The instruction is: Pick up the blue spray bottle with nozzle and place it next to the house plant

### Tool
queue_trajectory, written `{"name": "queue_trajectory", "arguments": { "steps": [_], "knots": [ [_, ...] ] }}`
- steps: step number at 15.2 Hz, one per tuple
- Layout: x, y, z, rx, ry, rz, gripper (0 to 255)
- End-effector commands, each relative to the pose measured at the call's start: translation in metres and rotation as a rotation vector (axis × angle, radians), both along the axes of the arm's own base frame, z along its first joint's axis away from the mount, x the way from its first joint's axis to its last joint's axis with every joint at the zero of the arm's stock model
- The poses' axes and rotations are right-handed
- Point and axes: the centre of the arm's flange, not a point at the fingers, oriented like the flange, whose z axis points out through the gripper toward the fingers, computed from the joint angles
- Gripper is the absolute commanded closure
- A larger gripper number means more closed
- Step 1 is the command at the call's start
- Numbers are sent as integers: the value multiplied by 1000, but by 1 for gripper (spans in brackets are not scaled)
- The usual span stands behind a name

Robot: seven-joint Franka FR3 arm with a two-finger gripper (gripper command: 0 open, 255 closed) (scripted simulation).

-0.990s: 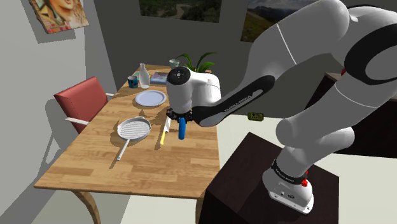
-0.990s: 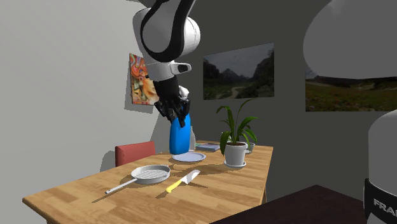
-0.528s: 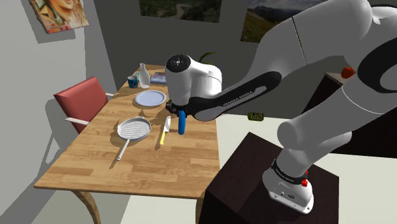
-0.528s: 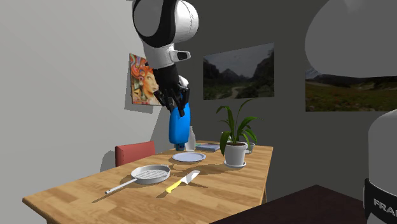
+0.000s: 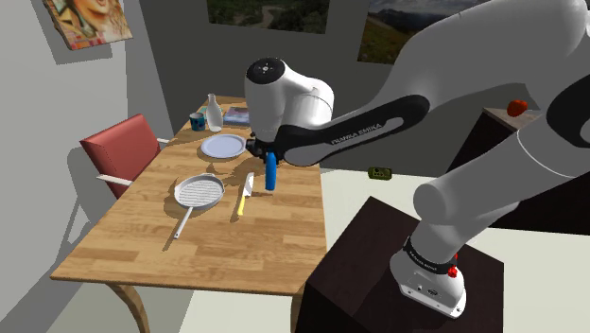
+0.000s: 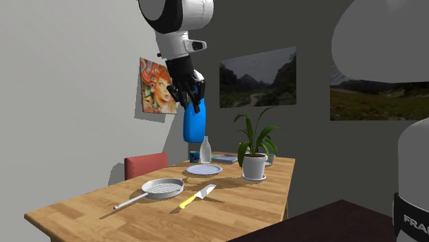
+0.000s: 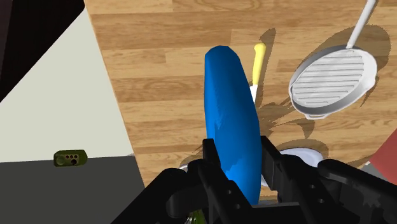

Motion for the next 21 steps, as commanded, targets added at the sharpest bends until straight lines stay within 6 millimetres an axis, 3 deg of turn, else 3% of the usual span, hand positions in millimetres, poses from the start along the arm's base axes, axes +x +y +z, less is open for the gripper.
{"name": "queue_trajectory", "arguments": {
  "steps": [1,21],
  "knots": [
    [-1,1,11,0,0,0,255],
    [-1,1,117,0,0,0,255]
  ]
}}
